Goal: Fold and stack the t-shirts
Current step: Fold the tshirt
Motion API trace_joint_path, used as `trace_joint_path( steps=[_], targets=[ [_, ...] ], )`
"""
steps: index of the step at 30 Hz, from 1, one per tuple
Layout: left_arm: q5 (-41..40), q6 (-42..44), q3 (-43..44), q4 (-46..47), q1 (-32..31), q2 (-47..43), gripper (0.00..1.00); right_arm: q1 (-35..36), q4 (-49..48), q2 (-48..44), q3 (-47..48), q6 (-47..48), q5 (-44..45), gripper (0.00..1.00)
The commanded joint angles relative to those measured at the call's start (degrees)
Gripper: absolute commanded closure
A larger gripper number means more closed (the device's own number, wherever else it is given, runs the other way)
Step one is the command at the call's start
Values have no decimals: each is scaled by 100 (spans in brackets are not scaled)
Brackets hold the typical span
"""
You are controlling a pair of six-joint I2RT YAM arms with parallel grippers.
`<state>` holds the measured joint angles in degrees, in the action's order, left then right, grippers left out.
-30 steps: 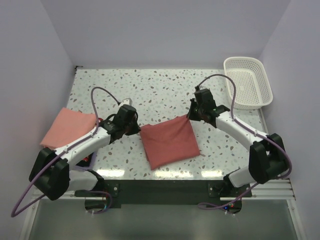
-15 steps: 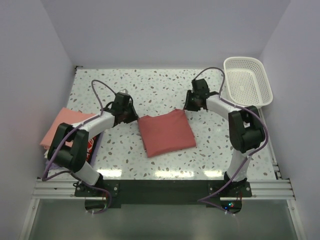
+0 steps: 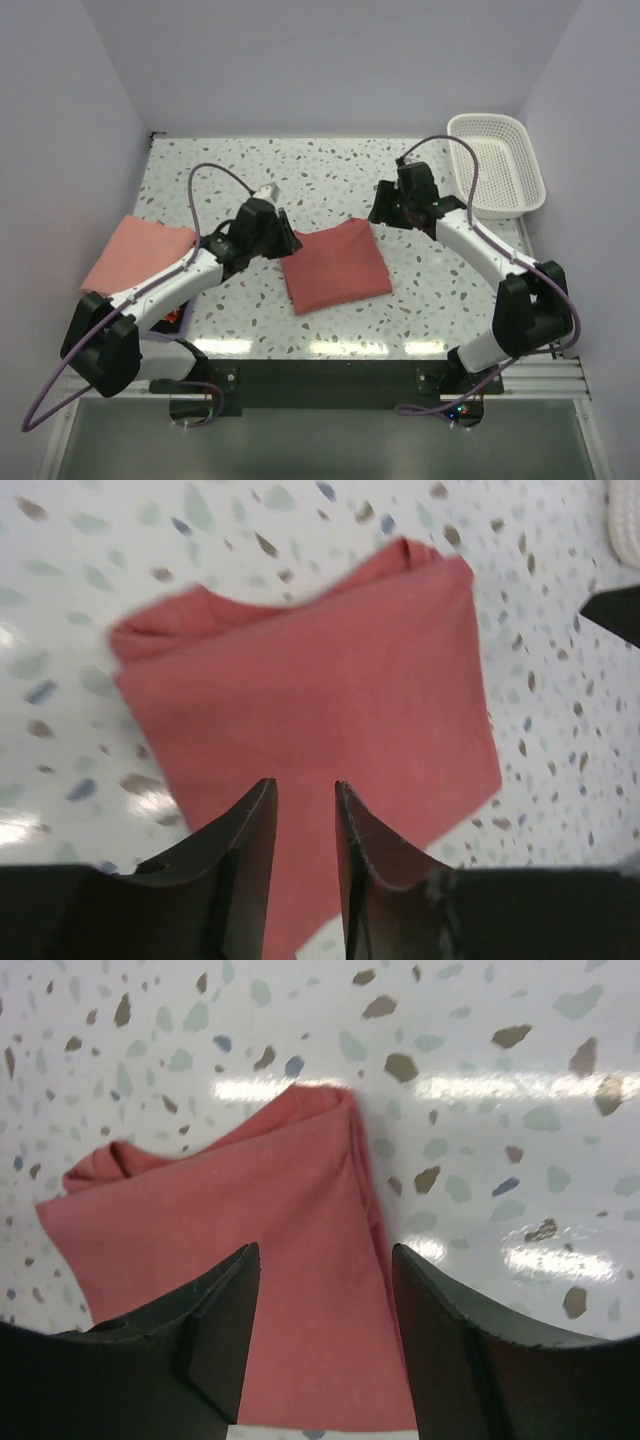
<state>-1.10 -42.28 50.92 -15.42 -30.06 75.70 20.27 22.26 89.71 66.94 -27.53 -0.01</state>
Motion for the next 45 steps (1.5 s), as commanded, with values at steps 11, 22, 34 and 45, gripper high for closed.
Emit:
trace_joint_path(
  steps=[11,22,34,45],
  targets=[
    [673,-1247,-1646,1322,-1643,111,80,1311,-899,-1035,-2087,-886,-544,48],
    [550,-1537,-1743,1323,-1880,595,83,1761,-776,-1342,-2361,-974,-140,49],
    [154,-1239,-1347,198,-1442,-468,59,2446,-1074,-780,-2360,-1097,-16,52],
    [637,-817,-1751,477,-88,-531,27,2446,-1145,-366,-2484,-1088,-16,53]
  ],
)
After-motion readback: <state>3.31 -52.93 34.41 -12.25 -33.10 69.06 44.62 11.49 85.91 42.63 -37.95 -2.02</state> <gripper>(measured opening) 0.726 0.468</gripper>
